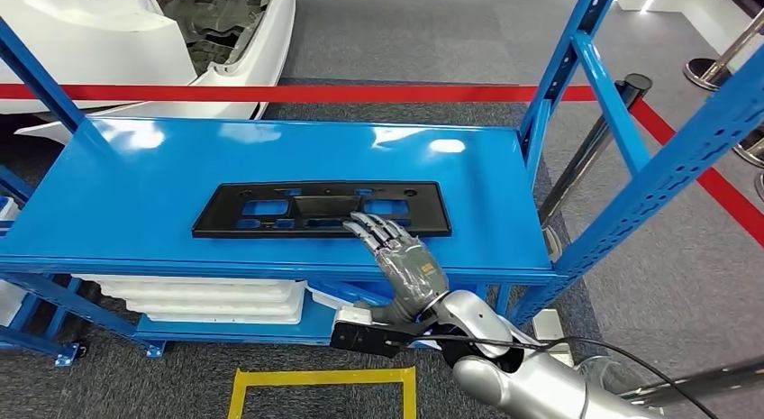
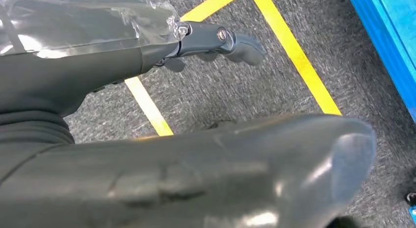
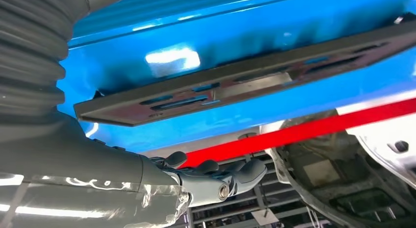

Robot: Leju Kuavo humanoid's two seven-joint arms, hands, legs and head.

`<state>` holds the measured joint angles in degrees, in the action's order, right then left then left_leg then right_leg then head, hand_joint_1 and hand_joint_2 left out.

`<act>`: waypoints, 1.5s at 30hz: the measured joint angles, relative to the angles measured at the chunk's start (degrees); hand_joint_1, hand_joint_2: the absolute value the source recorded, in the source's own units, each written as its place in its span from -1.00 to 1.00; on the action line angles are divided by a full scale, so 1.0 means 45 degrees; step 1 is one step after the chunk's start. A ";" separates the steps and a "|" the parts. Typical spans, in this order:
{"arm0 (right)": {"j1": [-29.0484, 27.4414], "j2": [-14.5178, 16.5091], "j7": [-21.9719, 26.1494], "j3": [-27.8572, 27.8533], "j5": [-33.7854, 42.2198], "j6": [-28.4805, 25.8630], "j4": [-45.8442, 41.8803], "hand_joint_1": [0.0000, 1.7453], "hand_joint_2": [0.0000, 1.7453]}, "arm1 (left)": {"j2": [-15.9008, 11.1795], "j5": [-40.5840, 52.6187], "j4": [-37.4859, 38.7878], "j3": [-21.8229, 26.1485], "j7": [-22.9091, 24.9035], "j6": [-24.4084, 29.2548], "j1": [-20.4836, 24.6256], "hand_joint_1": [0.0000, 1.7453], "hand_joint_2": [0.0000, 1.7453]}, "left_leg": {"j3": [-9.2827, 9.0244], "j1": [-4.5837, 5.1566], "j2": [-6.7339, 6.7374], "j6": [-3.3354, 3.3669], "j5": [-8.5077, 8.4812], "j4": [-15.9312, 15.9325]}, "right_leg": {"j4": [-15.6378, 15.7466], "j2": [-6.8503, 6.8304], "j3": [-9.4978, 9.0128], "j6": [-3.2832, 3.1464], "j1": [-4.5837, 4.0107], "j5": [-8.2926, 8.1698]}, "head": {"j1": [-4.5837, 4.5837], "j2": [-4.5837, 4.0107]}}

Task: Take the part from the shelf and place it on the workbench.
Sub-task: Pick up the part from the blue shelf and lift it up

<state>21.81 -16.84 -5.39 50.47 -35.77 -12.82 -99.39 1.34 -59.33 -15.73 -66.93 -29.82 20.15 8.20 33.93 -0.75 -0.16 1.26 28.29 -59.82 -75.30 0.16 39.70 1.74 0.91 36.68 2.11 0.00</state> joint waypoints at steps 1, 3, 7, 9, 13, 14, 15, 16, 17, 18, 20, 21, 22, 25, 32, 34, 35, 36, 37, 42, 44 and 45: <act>-0.0009 -0.0034 -0.0022 0.0000 -0.0017 0.0019 0.0004 -1.00 1.00 | 0.0001 0.0001 -0.0001 0.0000 0.0002 0.0000 -0.0005 -1.00 -1.00 | -0.0089 0.0027 -0.0021 0.0011 0.0068 0.0000 | 0.0144 0.0000 0.0094 -0.0043 -0.0009 -0.0354 | 0.0069 0.0000; -0.0010 -0.0099 -0.0081 0.0000 -0.0082 0.0052 0.0007 -1.00 1.00 | 0.0007 0.0002 -0.0004 -0.0001 0.0006 -0.0011 -0.0005 -1.00 -1.00 | -0.0305 0.0060 -0.0064 -0.0016 0.0227 0.0005 | 0.1619 0.0002 -0.0324 -0.0205 -0.0060 -0.1482 | 0.0221 0.0000; -0.0008 -0.0169 -0.0418 -0.0001 -0.0408 0.0315 0.0023 -1.00 1.00 | 0.0025 0.0052 -0.0029 -0.0005 0.0033 -0.0047 0.0044 -1.00 -1.00 | -0.0453 0.0121 -0.0100 -0.0216 0.0407 0.0025 | 0.3316 0.0029 -0.0923 -0.0379 -0.0204 -0.2106 | 0.0263 0.0000; -0.0030 -0.0217 -0.0652 -0.0012 -0.0578 0.0447 0.0046 -1.00 1.00 | 0.0028 0.0097 -0.0044 -0.0005 0.0090 -0.0023 0.0050 -1.00 -1.00 | -0.0498 0.0124 -0.0098 -0.0206 0.0410 0.0075 | 0.3406 0.0057 -0.0955 -0.0350 -0.0189 -0.2116 | 0.0226 0.0000; -0.0200 -0.0323 -0.1075 -0.0112 -0.0911 0.0726 0.0107 -1.00 1.00 | 0.0028 0.0147 -0.0051 -0.0005 0.0244 0.0211 0.0101 -1.00 -1.00 | -0.0609 0.0135 -0.0092 -0.0178 0.0416 0.0210 | 0.3433 0.0072 -0.0999 -0.0380 -0.0181 -0.2077 | 0.0081 0.0000; -0.0262 -0.0348 -0.1158 -0.0168 -0.0993 0.0823 0.0123 -1.00 0.50 | 0.0028 0.0166 -0.0051 -0.0005 0.0276 0.0336 0.0110 -1.00 -1.00 | -0.0636 0.0137 -0.0091 -0.0182 0.0416 0.0246 | 0.3433 0.0072 -0.1010 -0.0400 -0.0181 -0.2062 | 0.0045 0.0000; -0.0325 -0.0375 -0.1236 -0.0228 -0.1065 0.0929 0.0137 -1.00 0.00 | 0.0028 0.0187 -0.0051 -0.0005 0.0307 0.0465 0.0119 -1.00 -1.00 | -0.0658 0.0138 -0.0091 -0.0189 0.0415 0.0274 | 0.3433 0.0072 -0.1021 -0.0419 -0.0180 -0.2049 | 0.0009 0.0000; -0.0383 -0.0402 -0.1310 -0.0280 -0.1124 0.1038 0.0151 -1.00 -0.50 | 0.0028 0.0203 -0.0051 -0.0005 0.0337 0.0570 0.0125 -1.00 -1.00 | -0.0675 0.0139 -0.0091 -0.0197 0.0412 0.0297 | 0.3433 0.0072 -0.1029 -0.0435 -0.0181 -0.2038 | -0.0018 0.0000; -0.0438 -0.0430 -0.1385 -0.0318 -0.1176 0.1153 0.0164 -1.00 -1.00 | 0.0028 0.0213 -0.0051 -0.0005 0.0365 0.0634 0.0129 -1.00 -1.00 | -0.0688 0.0139 -0.0090 -0.0212 0.0408 0.0316 | 0.3433 0.0072 -0.1035 -0.0445 -0.0181 -0.2032 | -0.0039 0.0000; -0.0486 -0.0451 -0.1463 -0.0341 -0.1213 0.1265 0.0179 -1.00 -0.50 | 0.0028 0.0219 -0.0051 -0.0005 0.0384 0.0667 0.0131 -1.00 -1.00 | -0.0697 0.0140 -0.0090 -0.0230 0.0403 0.0332 | 0.3433 0.0072 -0.1038 -0.0452 -0.0181 -0.2028 | -0.0054 0.0000; -0.0580 -0.0489 -0.1657 -0.0378 -0.1291 0.1501 0.0227 -1.00 0.50 | 0.0028 0.0220 -0.0051 -0.0005 0.0398 0.0685 0.0129 -1.00 -1.00 | -0.0708 0.0139 -0.0090 -0.0279 0.0395 0.0356 | 0.3433 0.0069 -0.1044 -0.0459 -0.0181 -0.2023 | -0.0076 0.0000; -0.0627 -0.0503 -0.1749 -0.0410 -0.1337 0.1599 0.0261 -1.00 1.00 | 0.0028 0.0220 -0.0051 -0.0005 0.0399 0.0685 0.0128 -1.00 -1.00 | -0.0711 0.0139 -0.0091 -0.0302 0.0392 0.0363 | 0.3433 0.0067 -0.1046 -0.0461 -0.0181 -0.2023 | -0.0080 0.0000; -0.0671 -0.0516 -0.1832 -0.0455 -0.1401 0.1672 0.0303 -1.00 1.00 | 0.0029 0.0221 -0.0051 -0.0005 0.0399 0.0685 0.0126 -1.00 -1.00 | -0.0713 0.0139 -0.0091 -0.0322 0.0390 0.0368 | 0.3433 0.0065 -0.1050 -0.0463 -0.0181 -0.2023 | -0.0084 0.0000; -0.0743 -0.0554 -0.2017 -0.0588 -0.1638 0.1748 0.0471 -1.00 1.00 | 0.0033 0.0238 -0.0051 -0.0004 0.0399 0.0697 0.0124 -1.00 -1.00 | -0.0725 0.0141 -0.0091 -0.0348 0.0384 0.0372 | 0.3433 0.0064 -0.1068 -0.0466 -0.0179 -0.2026 | -0.0085 0.0000; -0.0813 -0.0603 -0.2264 -0.0864 -0.1983 0.1831 0.0911 -1.00 1.00 | 0.0033 0.0304 -0.0051 -0.0005 0.0425 0.0780 0.0126 -1.00 -1.00 | -0.0748 0.0150 -0.0091 -0.0350 0.0383 0.0371 | 0.3454 0.0062 -0.1107 -0.0464 -0.0162 -0.2030 | -0.0080 0.0000; -0.0829 -0.0606 -0.2339 -0.0930 -0.2140 0.1830 0.1016 -1.00 1.00 | 0.0033 0.0333 -0.0051 -0.0005 0.0445 0.0799 0.0126 -1.00 -1.00 | -0.0751 0.0151 -0.0091 -0.0350 0.0383 0.0371 | 0.3459 0.0061 -0.1114 -0.0463 -0.0160 -0.2031 | -0.0080 0.0000; -0.0835 -0.0606 -0.2380 -0.0953 -0.2241 0.1823 0.1066 -1.00 1.00 | 0.0033 0.0355 -0.0051 -0.0004 0.0452 0.0806 0.0126 -1.00 -1.00 | -0.0753 0.0151 -0.0091 -0.0350 0.0383 0.0371 | 0.3461 0.0061 -0.1116 -0.0463 -0.0159 -0.2031 | -0.0080 0.0000; -0.0839 -0.0607 -0.2427 -0.0974 -0.2357 0.1813 0.1111 -1.00 1.00 | 0.0033 0.0379 -0.0051 -0.0004 0.0461 0.0810 0.0127 -1.00 -1.00 | -0.0753 0.0152 -0.0091 -0.0350 0.0383 0.0371 | 0.3463 0.0060 -0.1118 -0.0463 -0.0159 -0.2031 | -0.0080 0.0000; -0.0839 -0.0611 -0.2484 -0.0996 -0.2508 0.1795 0.1158 -1.00 1.00 | 0.0033 0.0403 -0.0051 -0.0004 0.0475 0.0811 0.0128 -1.00 -1.00 | -0.0754 0.0152 -0.0091 -0.0350 0.0384 0.0370 | 0.3464 0.0060 -0.1118 -0.0463 -0.0158 -0.2031 | -0.0080 0.0000; -0.0839 -0.0643 -0.2761 -0.1179 -0.3424 0.1528 0.1371 -1.00 1.00 | 0.0033 0.0538 -0.0051 -0.0005 0.0563 0.0811 0.0145 -1.00 -1.00 | -0.0753 0.0158 -0.0091 -0.0349 0.0385 0.0371 | 0.3471 0.0060 -0.1120 -0.0463 -0.0158 -0.2030 | -0.0080 0.0000; -0.0838 -0.0652 -0.2773 -0.1245 -0.3646 0.1403 0.1471 -1.00 1.00 | 0.0033 0.0564 -0.0052 -0.0005 0.0591 0.0811 0.0151 -1.00 -1.00 | -0.0753 0.0159 -0.0091 -0.0349 0.0385 0.0370 | 0.3471 0.0060 -0.1121 -0.0463 -0.0158 -0.2030 | -0.0080 0.0000; -0.0837 -0.0654 -0.2766 -0.1267 -0.3737 0.1332 0.1533 -1.00 1.00 | 0.0033 0.0588 -0.0052 -0.0005 0.0604 0.0811 0.0152 -1.00 -1.00 | -0.0753 0.0159 -0.0091 -0.0349 0.0386 0.0370 | 0.3471 0.0060 -0.1121 -0.0463 -0.0158 -0.2030 | -0.0080 0.0000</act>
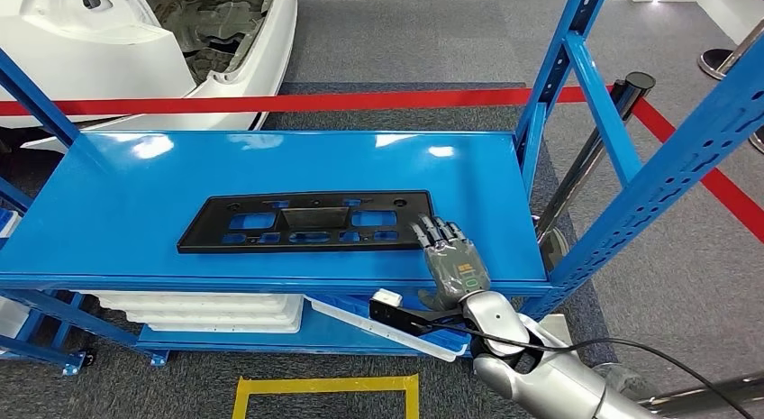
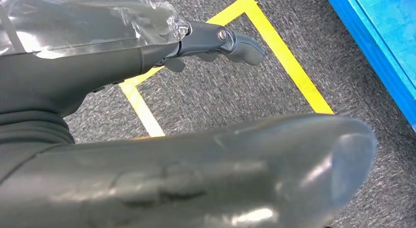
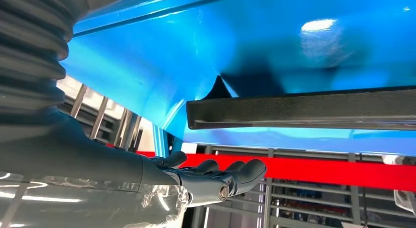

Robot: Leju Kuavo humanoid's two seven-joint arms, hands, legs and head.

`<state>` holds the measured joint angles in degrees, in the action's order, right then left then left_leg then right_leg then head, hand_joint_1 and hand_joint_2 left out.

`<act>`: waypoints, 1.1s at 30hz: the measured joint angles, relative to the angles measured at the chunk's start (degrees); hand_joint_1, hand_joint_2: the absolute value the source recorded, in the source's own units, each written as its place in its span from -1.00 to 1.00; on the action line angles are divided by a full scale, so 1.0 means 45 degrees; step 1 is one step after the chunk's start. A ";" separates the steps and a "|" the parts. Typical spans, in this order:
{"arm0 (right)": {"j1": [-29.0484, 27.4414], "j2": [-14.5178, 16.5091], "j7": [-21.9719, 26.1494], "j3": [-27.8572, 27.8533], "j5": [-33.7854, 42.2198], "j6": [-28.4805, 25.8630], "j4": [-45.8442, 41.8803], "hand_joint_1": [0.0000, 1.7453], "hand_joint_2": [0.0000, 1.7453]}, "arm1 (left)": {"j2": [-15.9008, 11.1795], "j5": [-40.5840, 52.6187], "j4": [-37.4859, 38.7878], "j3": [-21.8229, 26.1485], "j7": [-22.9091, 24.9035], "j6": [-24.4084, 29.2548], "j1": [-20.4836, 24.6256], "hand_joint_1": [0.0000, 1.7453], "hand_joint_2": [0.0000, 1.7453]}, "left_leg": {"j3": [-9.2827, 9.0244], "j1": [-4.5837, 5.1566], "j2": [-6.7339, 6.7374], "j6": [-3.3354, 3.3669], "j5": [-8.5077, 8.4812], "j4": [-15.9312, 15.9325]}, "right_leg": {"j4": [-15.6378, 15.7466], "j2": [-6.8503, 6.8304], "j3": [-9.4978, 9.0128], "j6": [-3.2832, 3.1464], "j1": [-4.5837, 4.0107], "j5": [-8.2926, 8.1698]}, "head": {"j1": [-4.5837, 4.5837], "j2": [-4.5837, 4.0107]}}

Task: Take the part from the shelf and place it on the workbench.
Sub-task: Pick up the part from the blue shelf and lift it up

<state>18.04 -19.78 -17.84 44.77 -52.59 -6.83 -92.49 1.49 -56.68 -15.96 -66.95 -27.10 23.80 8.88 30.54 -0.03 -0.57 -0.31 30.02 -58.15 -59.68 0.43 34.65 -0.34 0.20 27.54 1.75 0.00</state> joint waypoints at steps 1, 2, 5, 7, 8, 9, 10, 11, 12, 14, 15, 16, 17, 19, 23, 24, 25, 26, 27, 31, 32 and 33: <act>0.0001 0.0000 0.0017 -0.0013 -0.0081 -0.0081 0.0059 -1.00 1.00 | 0.0000 0.0023 -0.0001 0.0000 0.0010 0.0000 0.0001 -1.00 -1.00 | 0.0000 0.0000 0.0000 0.0000 0.0000 0.0000 | 0.0000 0.0000 0.0000 0.0000 0.0000 0.0000 | 0.0000 0.0000; 0.0003 0.0000 0.0048 -0.0028 -0.0156 -0.0186 0.0115 -1.00 1.00 | 0.0001 0.0050 -0.0002 0.0000 0.0019 0.0001 0.0002 -1.00 -1.00 | 0.0000 0.0000 0.0000 0.0000 0.0000 0.0000 | 0.0000 0.0000 0.0000 0.0000 0.0000 0.0000 | 0.0000 0.0000; 0.0016 0.0000 0.0171 -0.0130 -0.0311 -0.0557 0.0246 -1.00 1.00 | 0.0005 0.0101 -0.0004 0.0001 0.0030 0.0006 0.0004 -1.00 -1.00 | -0.0002 -0.0001 0.0000 0.0000 0.0000 0.0000 | 0.0000 -0.0001 -0.0003 0.0000 -0.0001 0.0000 | -0.0001 0.0000; 0.0044 0.0000 0.0228 -0.0204 -0.0362 -0.0737 0.0330 -1.00 1.00 | 0.0006 0.0119 -0.0004 0.0002 0.0044 0.0009 0.0004 -1.00 -1.00 | -0.0005 -0.0001 0.0000 0.0000 0.0000 0.0000 | 0.0000 -0.0001 -0.0006 0.0000 -0.0001 0.0000 | -0.0001 0.0000; 0.0059 0.0000 0.0249 -0.0225 -0.0380 -0.0802 0.0372 -1.00 1.00 | 0.0007 0.0135 -0.0004 0.0003 0.0052 0.0010 0.0005 -1.00 -1.00 | -0.0008 -0.0001 0.0000 0.0000 0.0000 0.0000 | 0.0000 -0.0001 -0.0009 0.0000 -0.0002 0.0000 | 0.0000 0.0000; 0.0070 0.0001 0.0274 -0.0237 -0.0394 -0.0874 0.0419 -1.00 1.00 | 0.0009 0.0153 -0.0004 0.0003 0.0059 0.0010 0.0005 -1.00 -1.00 | -0.0011 -0.0001 -0.0001 0.0000 0.0000 0.0000 | 0.0000 -0.0001 -0.0013 0.0000 -0.0002 0.0000 | 0.0000 0.0000; 0.0077 0.0002 0.0313 -0.0248 -0.0405 -0.0973 0.0468 -1.00 1.00 | 0.0010 0.0170 -0.0004 0.0003 0.0064 0.0011 0.0006 -1.00 -1.00 | -0.0014 -0.0001 -0.0001 0.0000 0.0000 0.0001 | 0.0000 -0.0002 -0.0016 0.0000 -0.0002 0.0000 | 0.0000 0.0000; 0.0091 0.0004 0.0375 -0.0261 -0.0407 -0.1110 0.0527 -1.00 1.00 | 0.0011 0.0185 -0.0005 0.0004 0.0068 0.0012 0.0006 -1.00 -1.00 | -0.0016 -0.0001 -0.0001 0.0000 0.0000 0.0001 | 0.0000 -0.0003 -0.0020 0.0000 -0.0001 0.0000 | 0.0000 0.0000; 0.0124 0.0007 0.0457 -0.0273 -0.0397 -0.1264 0.0597 -1.00 1.00 | 0.0013 0.0194 -0.0006 0.0005 0.0077 0.0014 0.0007 -1.00 -1.00 | -0.0018 -0.0001 -0.0001 0.0000 0.0000 0.0001 | 0.0000 -0.0004 -0.0022 0.0000 -0.0001 0.0000 | 0.0000 0.0000; 0.0248 0.0029 0.0652 -0.0286 -0.0304 -0.1517 0.0766 -1.00 1.00 | 0.0024 0.0207 -0.0009 0.0005 0.0098 0.0016 0.0015 -1.00 -1.00 | -0.0022 -0.0001 -0.0001 0.0000 0.0000 0.0001 | 0.0000 -0.0004 -0.0027 0.0000 -0.0001 0.0000 | 0.0000 0.0000; 0.0325 0.0052 0.0748 -0.0288 -0.0221 -0.1580 0.0859 -1.00 1.00 | 0.0032 0.0214 -0.0009 0.0005 0.0108 0.0017 0.0021 -1.00 -1.00 | -0.0024 -0.0001 -0.0001 0.0000 0.0000 0.0001 | 0.0000 -0.0004 -0.0030 0.0000 -0.0001 0.0000 | 0.0000 0.0000; 0.0396 0.0081 0.0834 -0.0288 -0.0136 -0.1614 0.0955 -1.00 1.00 | 0.0038 0.0220 -0.0009 0.0005 0.0114 0.0018 0.0026 -1.00 -1.00 | -0.0027 -0.0001 -0.0001 0.0000 0.0000 0.0001 | 0.0000 -0.0005 -0.0032 0.0000 -0.0001 0.0000 | 0.0000 0.0000; 0.0453 0.0115 0.0900 -0.0288 -0.0066 -0.1628 0.1046 -1.00 1.00 | 0.0044 0.0226 -0.0009 0.0005 0.0118 0.0019 0.0029 -1.00 -1.00 | -0.0028 0.0000 -0.0001 0.0000 0.0000 0.0001 | 0.0000 -0.0006 -0.0034 0.0000 -0.0001 0.0000 | 0.0000 0.0000; 0.0526 0.0181 0.0970 -0.0288 0.0006 -0.1645 0.1205 -1.00 1.00 | 0.0050 0.0234 -0.0008 0.0005 0.0121 0.0019 0.0030 -1.00 -1.00 | -0.0030 0.0000 -0.0001 0.0000 0.0000 0.0001 | 0.0000 -0.0009 -0.0037 0.0000 -0.0001 0.0000 | 0.0000 0.0000; 0.0681 0.0328 0.1151 -0.0262 0.0241 -0.1630 0.1574 -1.00 1.00 | 0.0055 0.0260 -0.0008 0.0005 0.0147 0.0019 0.0034 -1.00 -1.00 | -0.0032 -0.0001 -0.0002 0.0000 0.0000 0.0001 | 0.0000 -0.0010 -0.0041 0.0000 -0.0001 0.0000 | 0.0000 0.0000; 0.0743 0.0375 0.1214 -0.0239 0.0304 -0.1607 0.1691 -1.00 1.00 | 0.0056 0.0272 -0.0008 0.0005 0.0163 0.0019 0.0036 -1.00 -1.00 | -0.0033 -0.0001 -0.0002 0.0000 0.0000 0.0001 | 0.0000 -0.0010 -0.0041 0.0000 -0.0001 0.0000 | 0.0000 0.0000; 0.0816 0.0429 0.1277 -0.0210 0.0347 -0.1573 0.1822 -1.00 1.00 | 0.0058 0.0288 -0.0008 0.0005 0.0177 0.0019 0.0037 -1.00 -1.00 | -0.0033 -0.0001 -0.0001 0.0000 0.0000 0.0001 | 0.0000 -0.0010 -0.0041 0.0000 -0.0001 0.0000 | 0.0000 0.0000; 0.0899 0.0488 0.1332 -0.0176 0.0368 -0.1525 0.1959 -1.00 1.00 | 0.0061 0.0304 -0.0008 0.0005 0.0187 0.0019 0.0037 -1.00 -1.00 | -0.0033 -0.0001 -0.0002 0.0000 0.0000 0.0001 | 0.0000 -0.0010 -0.0041 0.0000 -0.0001 0.0000 | 0.0000 0.0000; 0.0992 0.0553 0.1382 -0.0138 0.0371 -0.1465 0.2094 -1.00 1.00 | 0.0063 0.0318 -0.0008 0.0005 0.0195 0.0019 0.0038 -1.00 -1.00 | -0.0033 -0.0001 -0.0001 0.0000 0.0000 0.0001 | 0.0000 -0.0010 -0.0041 0.0000 -0.0001 0.0000 | -0.0001 0.0000; 0.1445 0.0893 0.1622 0.0127 0.0516 -0.1135 0.2733 -1.00 1.00 | 0.0081 0.0346 -0.0012 0.0010 0.0199 0.0033 0.0038 -1.00 -1.00 | -0.0034 -0.0003 -0.0001 -0.0001 0.0000 0.0001 | 0.0000 -0.0010 -0.0043 0.0000 -0.0002 0.0000 | 0.0000 0.0000; 0.1563 0.0994 0.1705 0.0204 0.0586 -0.1050 0.2923 -1.00 1.00 | 0.0089 0.0346 -0.0012 0.0015 0.0199 0.0040 0.0038 -1.00 -1.00 | -0.0034 -0.0003 -0.0001 -0.0001 -0.0001 0.0001 | 0.0000 -0.0010 -0.0043 0.0000 -0.0003 0.0000 | 0.0000 0.0000; 0.1686 0.1100 0.1784 0.0285 0.0646 -0.0974 0.3132 -1.00 1.00 | 0.0097 0.0346 -0.0012 0.0021 0.0199 0.0046 0.0037 -1.00 -1.00 | -0.0034 -0.0003 -0.0001 -0.0001 -0.0001 0.0001 | 0.0000 -0.0010 -0.0044 0.0000 -0.0003 0.0000 | 0.0000 0.0000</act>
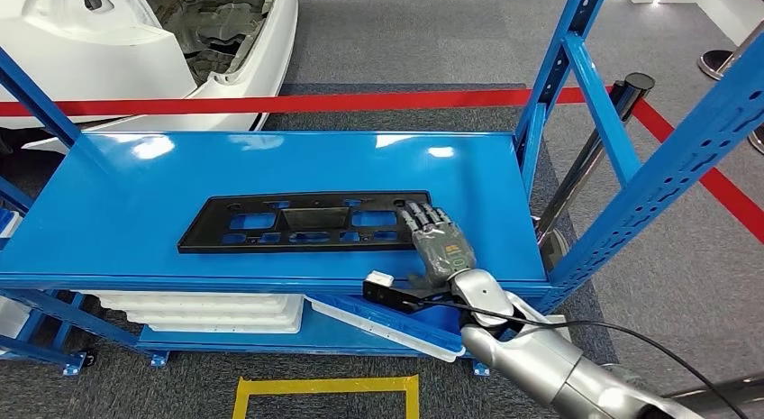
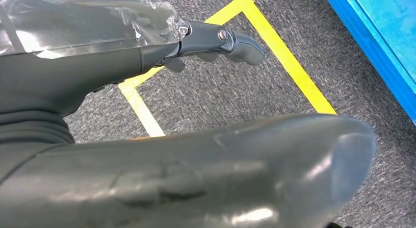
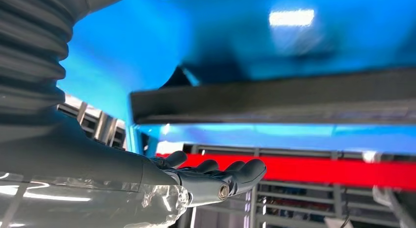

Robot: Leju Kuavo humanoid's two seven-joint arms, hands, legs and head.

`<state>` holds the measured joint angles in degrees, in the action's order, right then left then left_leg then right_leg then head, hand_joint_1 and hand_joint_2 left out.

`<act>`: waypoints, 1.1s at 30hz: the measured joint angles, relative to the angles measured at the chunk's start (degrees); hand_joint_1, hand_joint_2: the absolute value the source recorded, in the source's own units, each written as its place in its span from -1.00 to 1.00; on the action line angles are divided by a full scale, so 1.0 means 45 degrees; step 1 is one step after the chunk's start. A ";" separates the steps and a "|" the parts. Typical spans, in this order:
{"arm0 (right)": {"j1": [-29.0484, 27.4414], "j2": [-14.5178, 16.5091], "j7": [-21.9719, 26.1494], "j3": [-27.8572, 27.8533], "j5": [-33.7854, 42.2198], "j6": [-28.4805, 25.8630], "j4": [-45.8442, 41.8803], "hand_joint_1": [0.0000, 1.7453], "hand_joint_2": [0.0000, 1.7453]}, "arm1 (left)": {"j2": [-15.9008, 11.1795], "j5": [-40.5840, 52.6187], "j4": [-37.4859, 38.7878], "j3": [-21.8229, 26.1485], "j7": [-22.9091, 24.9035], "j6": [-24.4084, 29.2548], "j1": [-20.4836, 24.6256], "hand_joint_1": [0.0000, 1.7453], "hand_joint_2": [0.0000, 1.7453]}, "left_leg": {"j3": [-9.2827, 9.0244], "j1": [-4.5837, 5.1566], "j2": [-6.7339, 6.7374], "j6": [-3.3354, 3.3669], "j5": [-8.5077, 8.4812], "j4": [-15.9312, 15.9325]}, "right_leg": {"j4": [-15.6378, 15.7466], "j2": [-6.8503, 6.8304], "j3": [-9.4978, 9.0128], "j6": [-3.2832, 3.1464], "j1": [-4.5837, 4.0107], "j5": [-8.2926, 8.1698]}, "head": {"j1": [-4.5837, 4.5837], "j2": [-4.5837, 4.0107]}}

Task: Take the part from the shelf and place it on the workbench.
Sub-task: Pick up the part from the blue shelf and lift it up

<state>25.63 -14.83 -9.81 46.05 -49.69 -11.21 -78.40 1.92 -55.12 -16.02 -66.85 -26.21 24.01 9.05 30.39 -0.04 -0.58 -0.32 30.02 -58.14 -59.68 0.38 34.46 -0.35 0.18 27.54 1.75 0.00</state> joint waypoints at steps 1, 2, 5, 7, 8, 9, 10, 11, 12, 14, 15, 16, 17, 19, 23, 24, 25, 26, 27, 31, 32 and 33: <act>0.0131 0.0114 0.0070 0.0079 0.0047 0.0064 0.0208 -1.00 1.00 | 0.0007 0.0002 0.0001 0.0006 0.0002 0.0002 -0.0001 -1.00 -1.00 | -0.0002 0.0000 0.0000 0.0000 0.0000 0.0000 | 0.0000 0.0001 0.0000 0.0000 0.0000 0.0000 | -0.0001 0.0000; 0.0262 0.0217 0.0127 0.0150 0.0077 0.0107 0.0409 -1.00 1.00 | 0.0013 0.0007 0.0001 0.0011 0.0010 0.0002 0.0002 -1.00 -1.00 | -0.0004 0.0000 0.0000 0.0000 0.0000 0.0000 | 0.0000 0.0001 -0.0001 0.0000 0.0000 0.0000 | -0.0002 0.0000; 0.0623 0.0494 0.0246 0.0345 0.0127 0.0129 0.0951 -1.00 1.00 | 0.0030 0.0033 -0.0001 0.0018 0.0045 0.0002 0.0014 -1.00 -1.00 | -0.0010 0.0000 0.0000 0.0000 0.0000 0.0000 | 0.0000 0.0001 -0.0005 0.0000 -0.0001 0.0000 | -0.0005 0.0000; 0.0800 0.0638 0.0288 0.0439 0.0147 0.0120 0.1234 -1.00 1.00 | 0.0039 0.0045 -0.0001 0.0021 0.0066 0.0002 0.0018 -1.00 -1.00 | -0.0012 0.0000 0.0000 0.0000 0.0000 0.0000 | 0.0000 0.0000 -0.0008 0.0000 -0.0001 0.0000 | -0.0005 0.0000; 0.0868 0.0705 0.0297 0.0466 0.0149 0.0118 0.1358 -1.00 1.00 | 0.0041 0.0047 -0.0001 0.0022 0.0072 0.0002 0.0020 -1.00 -1.00 | -0.0014 0.0000 0.0000 0.0000 0.0000 0.0000 | 0.0000 0.0000 -0.0010 0.0000 -0.0001 0.0000 | -0.0005 0.0000; 0.0929 0.0762 0.0305 0.0491 0.0151 0.0114 0.1476 -1.00 1.00 | 0.0042 0.0049 -0.0001 0.0023 0.0077 0.0002 0.0022 -1.00 -1.00 | -0.0016 0.0000 0.0000 0.0000 0.0000 0.0000 | 0.0000 0.0000 -0.0012 0.0000 -0.0001 0.0000 | -0.0005 0.0000; 0.0982 0.0819 0.0309 0.0513 0.0152 0.0109 0.1580 -1.00 1.00 | 0.0044 0.0049 -0.0001 0.0023 0.0078 0.0002 0.0023 -1.00 -1.00 | -0.0018 0.0001 0.0000 0.0000 0.0000 0.0000 | 0.0000 0.0000 -0.0015 0.0000 -0.0001 0.0000 | -0.0004 0.0000; 0.1027 0.0864 0.0309 0.0534 0.0152 0.0104 0.1667 -1.00 1.00 | 0.0044 0.0049 -0.0001 0.0023 0.0078 0.0002 0.0024 -1.00 -1.00 | -0.0020 0.0001 0.0000 0.0000 0.0000 0.0000 | 0.0000 0.0000 -0.0017 0.0000 0.0000 0.0000 | -0.0004 0.0000; 0.1063 0.0904 0.0309 0.0555 0.0153 0.0101 0.1739 -1.00 1.00 | 0.0044 0.0049 -0.0001 0.0023 0.0078 0.0002 0.0024 -1.00 -1.00 | -0.0022 0.0001 0.0000 0.0000 0.0000 0.0000 | 0.0000 0.0000 -0.0020 0.0000 0.0000 0.0000 | -0.0002 0.0000; 0.1114 0.0968 0.0309 0.0584 0.0153 0.0096 0.1843 -1.00 1.00 | 0.0044 0.0050 -0.0001 0.0023 0.0078 0.0000 0.0025 -1.00 -1.00 | -0.0027 0.0001 0.0000 0.0000 0.0000 0.0000 | 0.0001 0.0001 -0.0026 0.0000 0.0000 0.0000 | -0.0002 0.0000; 0.1136 0.0996 0.0309 0.0597 0.0153 0.0095 0.1892 -1.00 1.00 | 0.0044 0.0051 -0.0001 0.0023 0.0078 0.0000 0.0025 -1.00 -1.00 | -0.0031 0.0001 0.0001 0.0000 0.0000 0.0000 | 0.0002 0.0001 -0.0030 0.0000 0.0000 0.0000 | -0.0002 0.0000; 0.1158 0.1016 0.0309 0.0618 0.0149 0.0091 0.1944 -1.00 1.00 | 0.0044 0.0052 -0.0001 0.0023 0.0078 -0.0001 0.0025 -1.00 -1.00 | -0.0035 0.0001 0.0001 0.0000 0.0000 0.0000 | 0.0003 0.0001 -0.0035 0.0000 0.0000 0.0000 | -0.0002 0.0000; 0.1180 0.1035 0.0309 0.0641 0.0137 0.0087 0.1997 -1.00 1.00 | 0.0044 0.0053 -0.0001 0.0024 0.0079 -0.0001 0.0026 -1.00 -1.00 | -0.0039 0.0001 0.0001 0.0000 0.0000 0.0000 | 0.0004 0.0001 -0.0041 0.0000 0.0000 0.0000 | -0.0002 0.0000; 0.1238 0.1075 0.0309 0.0693 0.0062 0.0067 0.2104 -1.00 1.00 | 0.0044 0.0066 -0.0001 0.0027 0.0086 -0.0006 0.0026 -1.00 -1.00 | -0.0046 0.0002 0.0000 0.0000 0.0000 0.0000 | 0.0005 0.0001 -0.0052 0.0000 0.0000 0.0000 | -0.0002 0.0000; 0.1430 0.1182 0.0309 0.0831 -0.0118 -0.0004 0.2350 -1.00 1.00 | 0.0056 0.0112 -0.0001 0.0028 0.0117 -0.0022 0.0027 -1.00 -1.00 | -0.0055 0.0001 0.0001 0.0000 0.0000 0.0000 | 0.0007 0.0001 -0.0064 0.0000 0.0000 -0.0001 | -0.0001 0.0000; 0.1484 0.1212 0.0309 0.0868 -0.0141 -0.0029 0.2427 -1.00 1.00 | 0.0062 0.0120 -0.0001 0.0028 0.0125 -0.0028 0.0028 -1.00 -1.00 | -0.0056 0.0001 0.0001 0.0000 0.0000 0.0000 | 0.0007 0.0001 -0.0065 0.0000 0.0000 -0.0001 | -0.0002 0.0000; 0.1542 0.1244 0.0309 0.0913 -0.0158 -0.0062 0.2513 -1.00 1.00 | 0.0068 0.0126 -0.0001 0.0028 0.0130 -0.0034 0.0028 -1.00 -1.00 | -0.0058 0.0001 0.0001 0.0000 0.0000 0.0000 | 0.0007 0.0001 -0.0067 0.0000 -0.0001 -0.0001 | -0.0002 0.0000; 0.1602 0.1275 0.0309 0.0961 -0.0165 -0.0107 0.2608 -1.00 1.00 | 0.0074 0.0130 0.0000 0.0028 0.0132 -0.0039 0.0029 -1.00 -1.00 | -0.0062 0.0001 0.0001 0.0000 0.0000 0.0000 | 0.0007 0.0001 -0.0069 0.0000 -0.0001 -0.0001 | -0.0004 0.0000; 0.1659 0.1310 0.0309 0.1002 -0.0165 -0.0160 0.2710 -1.00 1.00 | 0.0080 0.0131 0.0000 0.0028 0.0134 -0.0040 0.0030 -1.00 -1.00 | -0.0068 0.0001 0.0001 0.0000 0.0000 0.0000 | 0.0007 0.0001 -0.0072 0.0000 -0.0001 -0.0001 | -0.0005 0.0000; 0.1811 0.1458 0.0307 0.1122 -0.0204 -0.0587 0.3142 -1.00 1.00 | 0.0087 0.0132 0.0002 0.0032 0.0136 -0.0046 0.0033 -1.00 -1.00 | -0.0077 0.0001 0.0001 0.0000 0.0000 0.0000 | 0.0007 0.0000 -0.0079 0.0000 -0.0001 -0.0001 | -0.0002 0.0000; 0.1828 0.1490 0.0296 0.1155 -0.0300 -0.0761 0.3245 -1.00 1.00 | 0.0087 0.0134 0.0002 0.0034 0.0136 -0.0046 0.0034 -1.00 -1.00 | -0.0077 0.0001 0.0000 0.0000 0.0000 0.0000 | 0.0007 0.0000 -0.0079 0.0000 -0.0001 -0.0001 | -0.0004 0.0000; 0.1839 0.1513 0.0284 0.1195 -0.0451 -0.0965 0.3344 -1.00 1.00 | 0.0087 0.0138 0.0001 0.0036 0.0136 -0.0046 0.0034 -1.00 -1.00 | -0.0076 0.0001 0.0000 0.0000 0.0000 0.0000 | 0.0007 0.0000 -0.0079 0.0000 -0.0001 0.0000 | -0.0002 0.0000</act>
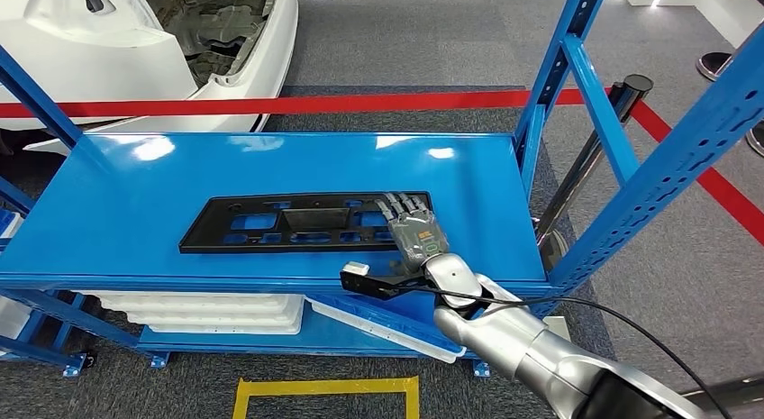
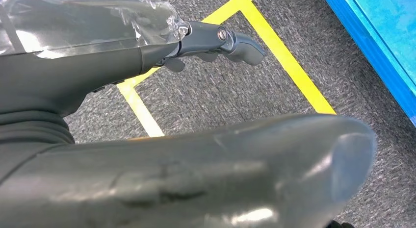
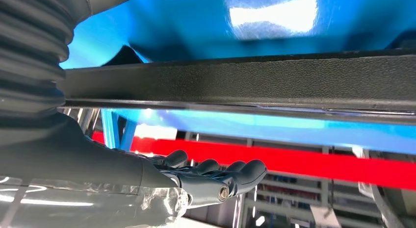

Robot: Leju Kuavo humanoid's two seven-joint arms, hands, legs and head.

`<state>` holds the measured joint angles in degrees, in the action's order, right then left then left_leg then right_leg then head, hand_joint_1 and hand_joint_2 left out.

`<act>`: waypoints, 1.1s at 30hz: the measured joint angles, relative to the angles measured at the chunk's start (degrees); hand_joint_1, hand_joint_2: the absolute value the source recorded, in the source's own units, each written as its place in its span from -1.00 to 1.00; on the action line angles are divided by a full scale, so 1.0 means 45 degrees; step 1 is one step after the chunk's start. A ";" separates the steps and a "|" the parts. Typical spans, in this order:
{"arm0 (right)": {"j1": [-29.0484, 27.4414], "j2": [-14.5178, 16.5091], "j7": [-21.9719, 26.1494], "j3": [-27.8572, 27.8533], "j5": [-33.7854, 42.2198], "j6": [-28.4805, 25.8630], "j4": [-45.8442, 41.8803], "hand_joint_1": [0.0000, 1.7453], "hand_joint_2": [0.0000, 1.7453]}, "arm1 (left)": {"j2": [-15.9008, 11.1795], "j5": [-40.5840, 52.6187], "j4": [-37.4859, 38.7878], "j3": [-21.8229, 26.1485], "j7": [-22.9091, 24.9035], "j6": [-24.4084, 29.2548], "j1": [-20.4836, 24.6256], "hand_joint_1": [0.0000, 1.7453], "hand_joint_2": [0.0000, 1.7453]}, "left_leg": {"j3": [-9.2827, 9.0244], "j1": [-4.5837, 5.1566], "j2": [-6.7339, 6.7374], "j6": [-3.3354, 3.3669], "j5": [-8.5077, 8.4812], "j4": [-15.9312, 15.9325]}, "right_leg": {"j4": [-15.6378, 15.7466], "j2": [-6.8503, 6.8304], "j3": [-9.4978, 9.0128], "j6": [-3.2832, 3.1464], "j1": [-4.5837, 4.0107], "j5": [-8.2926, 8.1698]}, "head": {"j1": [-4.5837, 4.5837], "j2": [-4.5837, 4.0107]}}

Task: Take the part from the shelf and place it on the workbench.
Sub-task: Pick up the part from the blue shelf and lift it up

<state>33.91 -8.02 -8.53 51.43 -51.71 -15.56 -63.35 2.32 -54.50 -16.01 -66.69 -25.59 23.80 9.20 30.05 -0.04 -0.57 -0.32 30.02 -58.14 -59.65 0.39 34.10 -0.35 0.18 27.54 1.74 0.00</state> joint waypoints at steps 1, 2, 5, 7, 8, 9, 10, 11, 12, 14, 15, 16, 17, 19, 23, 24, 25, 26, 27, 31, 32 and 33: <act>0.0008 0.0024 -0.0012 0.0052 -0.0201 -0.0247 0.0108 -1.00 1.00 | 0.0000 0.0006 0.0000 0.0002 0.0000 0.0000 0.0000 -1.00 -1.00 | 0.0000 0.0000 0.0000 0.0000 0.0000 0.0000 | 0.0000 0.0000 0.0000 0.0000 0.0000 0.0000 | 0.0000 0.0000; 0.0013 0.0047 -0.0018 0.0107 -0.0415 -0.0519 0.0230 -1.00 1.00 | 0.0000 0.0017 0.0001 0.0004 0.0000 0.0000 0.0000 -1.00 -1.00 | 0.0001 0.0000 0.0000 0.0000 0.0000 0.0000 | 0.0000 0.0000 0.0000 0.0000 0.0000 0.0000 | 0.0000 0.0000; 0.0048 0.0162 0.0078 0.0265 -0.1040 -0.1259 0.0716 -1.00 1.00 | 0.0000 0.0079 0.0001 0.0006 0.0000 0.0000 0.0001 -1.00 -1.00 | 0.0003 0.0000 -0.0002 0.0000 0.0000 0.0001 | 0.0001 0.0000 0.0000 0.0000 0.0000 0.0000 | 0.0002 0.0000; 0.0143 0.0289 0.0238 0.0398 -0.1308 -0.1524 0.1111 -1.00 1.00 | 0.0000 0.0119 0.0001 0.0006 0.0009 0.0000 0.0005 -1.00 -1.00 | 0.0001 -0.0001 -0.0002 0.0000 0.0001 0.0001 | 0.0001 0.0001 -0.0002 0.0000 0.0000 0.0000 | 0.0001 0.0000; 0.0207 0.0367 0.0332 0.0470 -0.1373 -0.1612 0.1323 -1.00 1.00 | 0.0000 0.0128 0.0001 0.0007 0.0016 0.0000 0.0006 -1.00 -1.00 | -0.0001 -0.0001 -0.0001 0.0000 0.0001 0.0001 | 0.0002 0.0002 -0.0004 0.0000 0.0000 0.0000 | 0.0001 0.0000; 0.0271 0.0462 0.0422 0.0536 -0.1409 -0.1692 0.1547 -1.00 1.00 | 0.0000 0.0131 0.0001 0.0010 0.0023 0.0001 0.0006 -1.00 -1.00 | -0.0003 -0.0001 -0.0001 0.0000 0.0001 0.0002 | 0.0002 0.0002 -0.0005 0.0000 -0.0001 0.0001 | 0.0001 0.0000; 0.0330 0.0559 0.0494 0.0595 -0.1434 -0.1778 0.1766 -1.00 1.00 | 0.0000 0.0131 0.0001 0.0015 0.0028 0.0004 0.0005 -1.00 -1.00 | -0.0004 -0.0001 -0.0001 0.0000 0.0001 0.0003 | 0.0003 0.0002 -0.0007 0.0000 -0.0001 0.0001 | 0.0001 0.0000; 0.0391 0.0661 0.0550 0.0661 -0.1452 -0.1869 0.1978 -1.00 1.00 | 0.0000 0.0130 0.0002 0.0019 0.0029 0.0009 0.0003 -1.00 -1.00 | -0.0007 -0.0001 -0.0001 0.0000 0.0001 0.0003 | 0.0003 0.0002 -0.0010 0.0000 -0.0002 0.0001 | 0.0000 0.0000; 0.0443 0.0762 0.0593 0.0718 -0.1456 -0.1973 0.2170 -1.00 1.00 | 0.0000 0.0129 0.0002 0.0023 0.0029 0.0016 0.0001 -1.00 -1.00 | -0.0009 -0.0001 0.0000 0.0000 0.0001 0.0003 | 0.0004 0.0002 -0.0013 0.0000 -0.0003 0.0001 | -0.0001 0.0000; 0.0522 0.0936 0.0662 0.0798 -0.1412 -0.2211 0.2505 -1.00 1.00 | 0.0000 0.0129 0.0002 0.0025 0.0029 0.0032 -0.0008 -1.00 -1.00 | -0.0014 -0.0002 0.0000 -0.0001 0.0001 0.0004 | 0.0004 0.0002 -0.0020 0.0000 -0.0005 0.0001 | 0.0000 0.0000; 0.0548 0.1016 0.0691 0.0815 -0.1365 -0.2337 0.2663 -1.00 1.00 | 0.0000 0.0129 0.0002 0.0027 0.0029 0.0038 -0.0015 -1.00 -1.00 | -0.0016 -0.0002 0.0000 -0.0001 0.0001 0.0004 | 0.0004 0.0002 -0.0023 -0.0001 -0.0006 0.0001 | 0.0001 0.0000; 0.0571 0.1084 0.0719 0.0827 -0.1304 -0.2457 0.2810 -1.00 1.00 | 0.0000 0.0129 0.0002 0.0028 0.0029 0.0043 -0.0024 -1.00 -1.00 | -0.0020 -0.0002 0.0000 -0.0001 0.0001 0.0004 | 0.0004 0.0002 -0.0026 -0.0001 -0.0006 0.0001 | 0.0001 0.0000; 0.0595 0.1147 0.0739 0.0835 -0.1242 -0.2567 0.2949 -1.00 1.00 | 0.0000 0.0129 0.0002 0.0029 0.0029 0.0045 -0.0031 -1.00 -1.00 | -0.0023 -0.0002 0.0000 -0.0001 0.0001 0.0004 | 0.0004 0.0002 -0.0030 -0.0001 -0.0006 0.0001 | 0.0000 0.0000; 0.0646 0.1242 0.0782 0.0840 -0.1151 -0.2705 0.3188 -1.00 1.00 | 0.0000 0.0129 0.0002 0.0030 0.0029 0.0049 -0.0043 -1.00 -1.00 | -0.0033 -0.0002 0.0000 -0.0001 0.0001 0.0004 | 0.0005 0.0003 -0.0040 -0.0001 -0.0006 0.0001 | 0.0000 0.0000; 0.0741 0.1393 0.0874 0.0840 -0.0968 -0.2799 0.3597 0.60 1.00 | -0.0001 0.0129 0.0002 0.0032 0.0029 0.0049 -0.0050 -1.00 -1.00 | -0.0060 -0.0002 0.0000 -0.0003 0.0003 0.0005 | 0.0010 0.0003 -0.0066 0.0000 -0.0006 0.0001 | -0.0001 0.0000; 0.0750 0.1417 0.0908 0.0840 -0.0885 -0.2811 0.3685 1.00 1.00 | -0.0002 0.0129 0.0002 0.0033 0.0029 0.0049 -0.0051 -1.00 -1.00 | -0.0065 -0.0001 0.0000 -0.0003 0.0003 0.0006 | 0.0011 0.0003 -0.0071 0.0000 -0.0006 0.0001 | -0.0001 0.0000; 0.0752 0.1435 0.0945 0.0840 -0.0789 -0.2821 0.3770 1.00 1.00 | -0.0004 0.0129 0.0002 0.0035 0.0029 0.0049 -0.0054 -1.00 -1.00 | -0.0067 -0.0001 0.0000 -0.0003 0.0003 0.0006 | 0.0012 0.0002 -0.0074 0.0000 -0.0006 0.0001 | -0.0002 0.0000; 0.0750 0.1450 0.0978 0.0840 -0.0701 -0.2828 0.3846 1.00 1.00 | -0.0005 0.0129 0.0002 0.0038 0.0029 0.0049 -0.0056 -1.00 -1.00 | -0.0067 -0.0001 0.0000 -0.0003 0.0003 0.0007 | 0.0013 0.0002 -0.0074 0.0000 -0.0006 0.0000 | -0.0001 0.0000; 0.0748 0.1460 0.1010 0.0840 -0.0610 -0.2830 0.3916 1.00 1.00 | -0.0005 0.0129 0.0002 0.0040 0.0029 0.0049 -0.0060 -1.00 -1.00 | -0.0067 -0.0001 0.0000 -0.0003 0.0003 0.0007 | 0.0013 0.0002 -0.0075 0.0000 -0.0006 0.0000 | 0.0000 0.0000; 0.0742 0.1478 0.1112 0.0845 -0.0280 -0.2824 0.4132 1.00 1.00 | -0.0005 0.0129 0.0002 0.0070 0.0029 0.0049 -0.0077 -1.00 -1.00 | -0.0069 0.0000 0.0000 -0.0004 0.0002 0.0006 | 0.0014 0.0002 -0.0076 0.0001 -0.0005 -0.0002 | 0.0001 0.0000; 0.0743 0.1482 0.1124 0.0844 -0.0244 -0.2823 0.4169 1.00 1.00 | -0.0005 0.0129 0.0002 0.0083 0.0029 0.0049 -0.0082 -1.00 -1.00 | -0.0069 0.0000 0.0000 -0.0004 0.0002 0.0006 | 0.0014 0.0001 -0.0075 0.0001 -0.0005 -0.0003 | 0.0001 0.0000; 0.0749 0.1485 0.1130 0.0844 -0.0229 -0.2824 0.4198 1.00 1.00 | -0.0005 0.0129 0.0002 0.0094 0.0029 0.0049 -0.0086 -1.00 -1.00 | -0.0070 0.0000 0.0000 -0.0004 0.0002 0.0006 | 0.0015 0.0001 -0.0076 0.0001 -0.0005 -0.0002 | 0.0000 0.0000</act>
<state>37.28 -1.34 -3.44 55.23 -52.75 -28.27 -44.46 2.30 -53.92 -16.00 -66.27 -25.46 24.02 8.81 29.73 -0.04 -0.57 -0.33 30.03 -58.11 -59.58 0.39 33.76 -0.34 0.16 27.53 1.74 0.00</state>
